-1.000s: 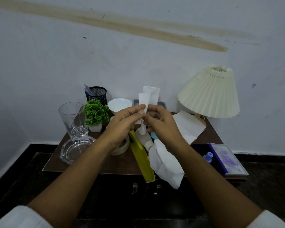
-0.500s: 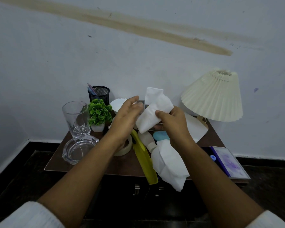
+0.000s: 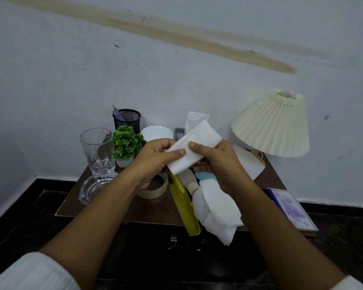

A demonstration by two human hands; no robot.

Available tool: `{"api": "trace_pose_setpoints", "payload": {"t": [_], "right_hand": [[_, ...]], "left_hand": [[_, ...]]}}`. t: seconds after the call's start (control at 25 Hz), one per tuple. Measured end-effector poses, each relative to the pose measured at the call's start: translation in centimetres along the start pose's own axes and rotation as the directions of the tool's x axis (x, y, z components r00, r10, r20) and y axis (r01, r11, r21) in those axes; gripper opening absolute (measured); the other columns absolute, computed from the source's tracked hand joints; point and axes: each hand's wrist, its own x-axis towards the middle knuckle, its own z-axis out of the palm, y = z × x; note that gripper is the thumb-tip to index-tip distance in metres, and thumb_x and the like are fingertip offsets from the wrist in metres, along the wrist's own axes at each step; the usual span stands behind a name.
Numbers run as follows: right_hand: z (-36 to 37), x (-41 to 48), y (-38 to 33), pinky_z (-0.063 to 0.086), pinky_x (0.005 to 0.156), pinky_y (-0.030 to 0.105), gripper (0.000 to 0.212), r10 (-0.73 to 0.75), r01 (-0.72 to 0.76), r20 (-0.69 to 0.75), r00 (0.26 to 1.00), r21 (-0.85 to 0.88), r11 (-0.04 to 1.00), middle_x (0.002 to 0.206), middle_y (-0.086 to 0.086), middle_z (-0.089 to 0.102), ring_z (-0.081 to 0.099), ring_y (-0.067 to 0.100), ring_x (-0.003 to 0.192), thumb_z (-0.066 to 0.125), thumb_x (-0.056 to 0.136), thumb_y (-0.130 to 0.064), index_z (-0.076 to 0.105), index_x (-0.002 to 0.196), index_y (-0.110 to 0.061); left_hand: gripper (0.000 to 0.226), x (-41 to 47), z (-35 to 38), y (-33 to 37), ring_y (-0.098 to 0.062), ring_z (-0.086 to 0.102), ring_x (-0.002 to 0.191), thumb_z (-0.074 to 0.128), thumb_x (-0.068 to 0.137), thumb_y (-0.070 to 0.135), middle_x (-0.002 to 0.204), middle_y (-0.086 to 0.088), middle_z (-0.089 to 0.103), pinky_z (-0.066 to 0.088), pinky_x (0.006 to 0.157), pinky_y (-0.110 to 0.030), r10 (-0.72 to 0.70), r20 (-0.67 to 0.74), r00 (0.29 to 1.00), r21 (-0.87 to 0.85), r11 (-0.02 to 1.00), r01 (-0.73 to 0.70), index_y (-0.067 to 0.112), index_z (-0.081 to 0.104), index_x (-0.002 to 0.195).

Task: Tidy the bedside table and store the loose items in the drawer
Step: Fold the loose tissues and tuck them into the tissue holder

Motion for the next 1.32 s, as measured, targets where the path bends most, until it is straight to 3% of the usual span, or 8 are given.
{"api": "trace_pose_setpoints", "payload": {"t": [0.12,0.4,0.64,0.76,0.92,1.04,1.16,1.32], "right_hand": [[0.1,-0.2,0.1,0.058,0.057,0.030,0.049,0.058,-0.059,-0.009,0.998,-0.047,0.997,0.113,0.017,0.070,0.072,0.029,0.091,0.081,0.084,-0.016,0.060,0.127,-0.006],[-0.3,-0.5,-0.3,0.062,0.062,0.036,0.023,0.004,-0.007,-0.024,1.000,-0.117,0.993,0.102,0.006,0.071,0.071,0.024,0.090,0.077,0.088,-0.017,0.062,0.104,-0.024],[-0.6,-0.1,-0.8,0.049,0.051,0.028,0.013,-0.105,0.080,-0.141,0.984,-0.166,0.983,0.094,0.003,0.072,0.069,0.019,0.083,0.076,0.087,-0.014,0.067,0.093,-0.022],[-0.7,1.3,-1.5,0.049,0.051,0.024,0.011,-0.223,0.160,-0.260,0.939,-0.242,0.957,0.098,0.007,0.074,0.070,0.021,0.082,0.075,0.087,-0.016,0.068,0.096,-0.017],[0.6,5.0,-2.3,0.063,0.071,0.046,0.015,-0.323,0.150,-0.324,0.889,-0.461,0.875,0.087,-0.007,0.067,0.070,0.023,0.087,0.073,0.085,-0.021,0.061,0.094,-0.021],[2.1,7.3,-2.1,0.058,0.061,0.037,0.009,-0.347,0.127,-0.291,0.892,-0.576,0.808,0.086,-0.005,0.065,0.066,0.019,0.082,0.067,0.086,-0.019,0.059,0.091,-0.020],[3.0,8.4,-1.5,0.037,0.052,0.018,0.008,-0.366,0.099,-0.271,0.890,-0.668,0.738,0.089,-0.003,0.062,0.059,0.013,0.075,0.062,0.087,-0.018,0.060,0.095,-0.017],[3.9,8.9,-0.9,0.039,0.054,0.026,0.004,-0.424,0.106,-0.211,0.881,-0.784,0.611,0.083,-0.002,0.058,0.055,0.013,0.069,0.058,0.087,-0.017,0.057,0.090,-0.014]], "left_hand": [[0.007,0.2,0.2,0.0,-0.012,0.069,0.073,0.074,0.088,0.014,0.084,-0.004,0.073,0.053,0.054,-0.025,-0.027,0.013,1.000,0.002,1.000,0.027,0.011,0.072,0.095],[0.011,0.7,0.1,-0.2,-0.017,0.073,0.086,0.073,0.088,0.012,0.094,-0.007,0.076,0.058,0.060,-0.029,-0.062,-0.035,0.997,-0.087,0.995,0.059,0.010,0.074,0.099],[0.014,0.7,-0.5,0.0,-0.010,0.066,0.062,0.069,0.092,0.005,0.083,-0.010,0.072,0.059,0.056,-0.022,-0.066,-0.105,0.992,-0.027,0.998,0.063,0.005,0.072,0.106],[0.025,1.3,-0.3,0.0,-0.015,0.070,0.083,0.060,0.099,0.017,0.102,-0.009,0.073,0.061,0.074,-0.028,-0.082,-0.236,0.968,-0.113,0.992,0.057,0.006,0.066,0.121],[0.057,2.2,0.0,0.8,-0.025,0.056,0.127,0.041,0.104,0.050,0.139,-0.008,0.057,0.045,0.108,-0.039,-0.144,-0.191,0.971,-0.242,0.966,0.096,0.014,0.047,0.147],[0.072,3.0,-0.1,0.8,-0.027,0.047,0.138,0.034,0.099,0.064,0.152,-0.011,0.047,0.036,0.114,-0.040,-0.138,-0.159,0.978,-0.261,0.961,0.093,0.016,0.039,0.153],[0.080,3.6,-0.3,0.4,-0.025,0.042,0.142,0.030,0.095,0.072,0.156,-0.011,0.043,0.030,0.120,-0.043,-0.132,-0.113,0.985,-0.246,0.964,0.101,0.019,0.036,0.155],[0.083,4.0,-0.3,0.2,-0.024,0.040,0.144,0.029,0.094,0.075,0.157,-0.011,0.042,0.026,0.123,-0.044,-0.125,-0.085,0.988,-0.238,0.966,0.102,0.020,0.034,0.156]]}}
